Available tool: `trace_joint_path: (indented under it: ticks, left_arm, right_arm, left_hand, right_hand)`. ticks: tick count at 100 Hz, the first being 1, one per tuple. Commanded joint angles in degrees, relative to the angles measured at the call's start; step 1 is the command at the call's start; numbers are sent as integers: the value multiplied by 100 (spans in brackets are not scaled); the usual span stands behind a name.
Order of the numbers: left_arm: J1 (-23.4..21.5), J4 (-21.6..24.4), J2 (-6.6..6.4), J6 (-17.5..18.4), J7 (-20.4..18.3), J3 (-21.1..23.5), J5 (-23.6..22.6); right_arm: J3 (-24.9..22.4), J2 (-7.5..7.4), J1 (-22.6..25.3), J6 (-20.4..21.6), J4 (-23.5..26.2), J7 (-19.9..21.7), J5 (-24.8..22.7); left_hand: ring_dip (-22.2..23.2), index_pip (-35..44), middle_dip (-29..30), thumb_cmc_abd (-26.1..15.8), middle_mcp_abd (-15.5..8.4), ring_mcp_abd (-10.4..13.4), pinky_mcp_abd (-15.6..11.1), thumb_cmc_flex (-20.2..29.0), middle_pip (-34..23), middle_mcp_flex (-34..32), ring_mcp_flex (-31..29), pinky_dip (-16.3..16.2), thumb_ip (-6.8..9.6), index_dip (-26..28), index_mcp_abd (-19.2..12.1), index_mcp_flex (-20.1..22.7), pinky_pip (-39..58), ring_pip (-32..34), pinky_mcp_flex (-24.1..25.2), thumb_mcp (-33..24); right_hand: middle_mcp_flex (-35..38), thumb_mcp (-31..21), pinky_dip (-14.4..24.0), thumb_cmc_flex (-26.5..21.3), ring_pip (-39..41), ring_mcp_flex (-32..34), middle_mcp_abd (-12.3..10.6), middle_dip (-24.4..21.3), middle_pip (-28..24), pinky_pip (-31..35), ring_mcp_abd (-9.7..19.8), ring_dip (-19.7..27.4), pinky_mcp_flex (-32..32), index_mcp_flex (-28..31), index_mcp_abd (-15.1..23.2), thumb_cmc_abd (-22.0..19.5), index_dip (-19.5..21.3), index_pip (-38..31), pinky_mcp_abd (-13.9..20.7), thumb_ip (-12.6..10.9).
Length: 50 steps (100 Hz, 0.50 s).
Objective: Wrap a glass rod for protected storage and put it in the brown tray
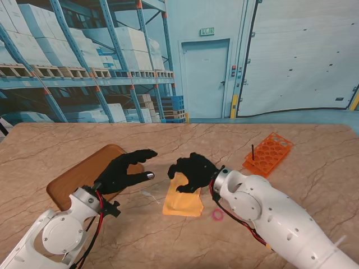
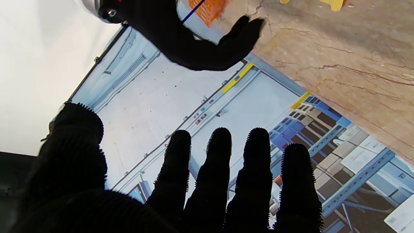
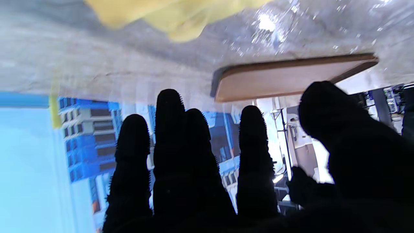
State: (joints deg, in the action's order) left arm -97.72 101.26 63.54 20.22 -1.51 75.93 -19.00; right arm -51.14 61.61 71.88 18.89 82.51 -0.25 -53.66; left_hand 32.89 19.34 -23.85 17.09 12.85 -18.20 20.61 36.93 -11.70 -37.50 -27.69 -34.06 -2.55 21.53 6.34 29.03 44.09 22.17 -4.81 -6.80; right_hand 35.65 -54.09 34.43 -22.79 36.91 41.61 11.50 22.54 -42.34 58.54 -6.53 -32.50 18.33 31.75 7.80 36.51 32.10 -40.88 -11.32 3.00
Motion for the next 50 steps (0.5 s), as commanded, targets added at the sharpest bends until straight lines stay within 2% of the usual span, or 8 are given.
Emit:
trace_joint_path:
  ticks: [1, 20, 31, 38, 50]
  left_arm:
    - [-29, 51, 14, -35, -29, -19, 4]
    - [-22, 59, 13, -59, -35, -32, 2]
    - [-13, 59, 12, -78, -44, -43, 3]
    - [-6, 59, 12, -95, -46, -54, 4]
    - [13, 60, 15, -145, -59, -82, 39]
  right_arm:
    - [-183, -111, 78, 37, 191, -71, -146]
    - [-1201, -183, 556, 83, 525, -475, -909]
    - [-1757, -221, 782, 90, 619, -723, -1288]
    - [-2104, -243, 922, 88, 662, -812, -1449]
    - [-2612, -247, 1148, -31, 695, -991, -1586]
  left_hand:
    - [-24, -89, 35, -138, 7, 56, 78, 97, 109, 19, 54, -91, 181, 63, -218, -92, -21, -71, 56, 115]
    - [-22, -88, 35, -136, 14, 57, 84, 99, 107, 12, 45, -94, 182, 63, -224, -89, -15, -67, 51, 120]
    - [-22, -86, 35, -141, 6, 49, 80, 102, 108, 13, 46, -94, 182, 64, -215, -83, -16, -66, 53, 122]
    - [-20, -82, 33, -154, 11, 51, 81, 90, 104, 5, 41, -92, 181, 66, -227, -74, -18, -64, 57, 129]
    - [-21, -82, 34, -193, 24, 49, 83, 69, 106, -2, 47, -93, 180, 65, -217, -58, -18, -66, 61, 145]
  right_hand:
    - [-161, 72, -97, 262, -167, -158, -66, -91, 89, -111, 33, 94, -68, -150, 41, -296, -14, 16, -42, -255]
    - [-93, 79, -32, 309, 51, -88, -110, -50, 33, -54, -26, -52, 5, -218, 72, -367, -25, 30, -108, -281]
    - [-26, 71, 71, 272, 216, -13, -273, -35, 30, 110, 9, -133, 129, -280, 88, -354, -26, 33, -40, -284]
    - [-36, 144, 135, 272, 318, 16, -398, -59, 123, 204, 46, -180, 154, -390, 110, -370, -35, 47, 1, -230]
    - [-140, 277, 211, 182, 437, 27, -473, -91, 259, 310, 65, -231, 195, -603, 79, -348, -56, 61, 76, -108]
